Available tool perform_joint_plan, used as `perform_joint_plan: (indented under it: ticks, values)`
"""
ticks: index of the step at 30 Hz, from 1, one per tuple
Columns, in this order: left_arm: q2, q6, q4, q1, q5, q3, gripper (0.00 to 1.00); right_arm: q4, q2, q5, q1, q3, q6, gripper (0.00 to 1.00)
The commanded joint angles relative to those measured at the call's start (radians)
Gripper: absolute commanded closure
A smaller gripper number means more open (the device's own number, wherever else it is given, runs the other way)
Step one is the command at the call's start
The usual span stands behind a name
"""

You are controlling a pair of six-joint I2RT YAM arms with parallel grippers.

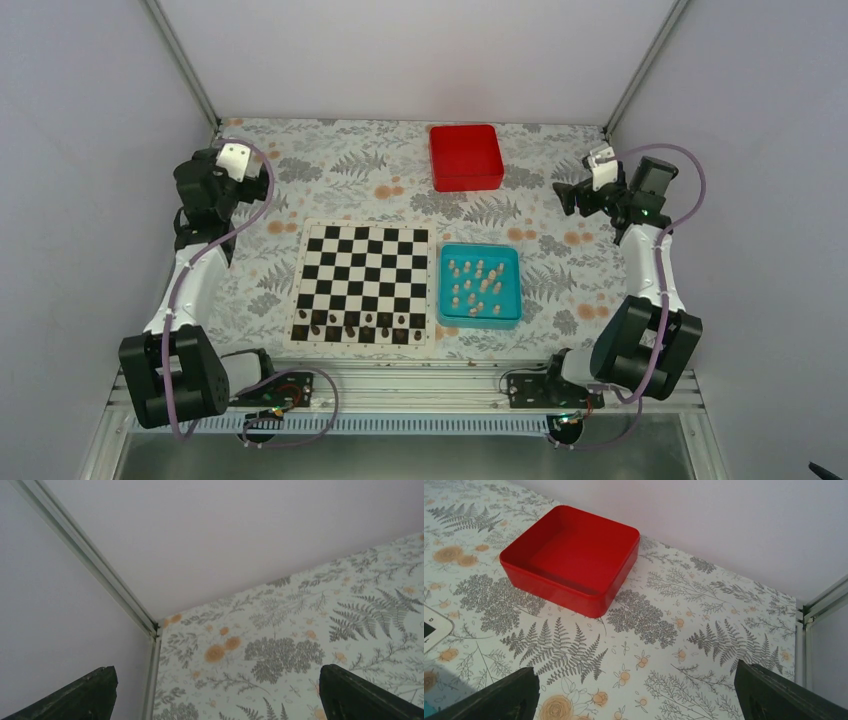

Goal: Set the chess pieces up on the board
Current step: Pick up the chess piece from the storage box.

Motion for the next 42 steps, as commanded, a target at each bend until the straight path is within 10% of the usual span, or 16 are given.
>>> perform_joint_plan:
  ticks: [1,16,24,42]
  values:
    - [0.022,0.001,-0.048,0.006,-0.03,0.026,0.0,-0.053,-0.006,-0.028,-0.012,0.032,-0.074,0.0]
    - [0.009,0.064,-0.072,0.01,0.03,0.049,0.0,-0.587,0.009,0.142,0.301,0.101,-0.377,0.23]
    - [0.013,0.094,-0.067,0.009,0.034,0.053,0.0,-0.597,-0.051,0.278,0.497,0.015,-0.277,0.55]
    - [0.007,0.129,-0.023,0.01,0.021,-0.008,0.0,-0.453,0.019,0.53,0.721,-0.15,-0.163,0.62]
